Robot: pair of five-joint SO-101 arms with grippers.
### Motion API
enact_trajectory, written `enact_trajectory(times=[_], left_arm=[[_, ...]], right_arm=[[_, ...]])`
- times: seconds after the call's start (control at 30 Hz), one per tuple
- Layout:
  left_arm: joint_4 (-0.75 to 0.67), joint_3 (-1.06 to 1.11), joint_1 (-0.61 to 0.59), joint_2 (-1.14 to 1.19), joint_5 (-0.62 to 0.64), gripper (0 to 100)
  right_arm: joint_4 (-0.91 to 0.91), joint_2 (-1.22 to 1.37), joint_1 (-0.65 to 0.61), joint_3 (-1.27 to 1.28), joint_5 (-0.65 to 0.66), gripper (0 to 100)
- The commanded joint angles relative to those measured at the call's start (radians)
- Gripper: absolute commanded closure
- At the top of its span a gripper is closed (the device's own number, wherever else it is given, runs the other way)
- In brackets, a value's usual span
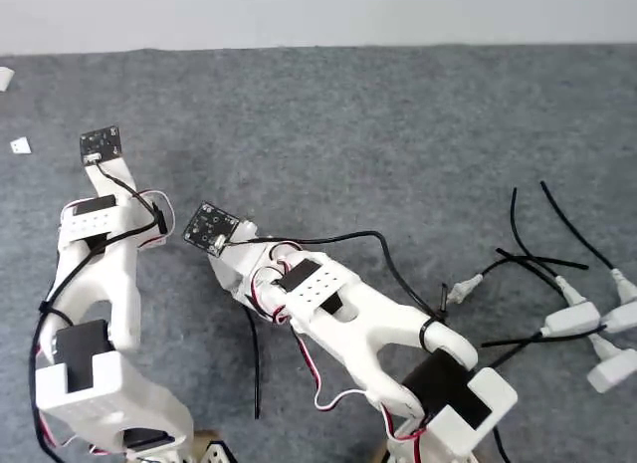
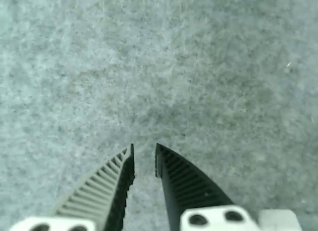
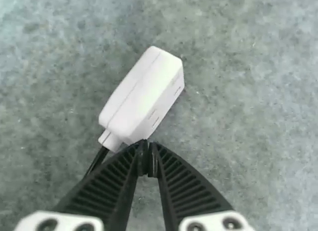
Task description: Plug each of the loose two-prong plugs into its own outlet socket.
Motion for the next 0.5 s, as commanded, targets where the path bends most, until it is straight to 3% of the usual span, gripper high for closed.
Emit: enact_trajectory(times=[0.0, 0.23, 0.47], left_arm=[[0.006, -0.05, -0.005, -0.012, -0.002, 93], [-0.028, 0.051, -0.029, -0.152, -0.002, 93], [-0.123, 0.208, 0.021, -0.287, -0.002, 93]], right_arm=[[-0.008, -0.008, -0.068, -0.029, 0.054, 99.0], [-0.007, -0.002, -0.084, -0.025, 0.083, 98.7], [-0.008, -0.015, -0.059, 0.003, 0.078, 99.0]])
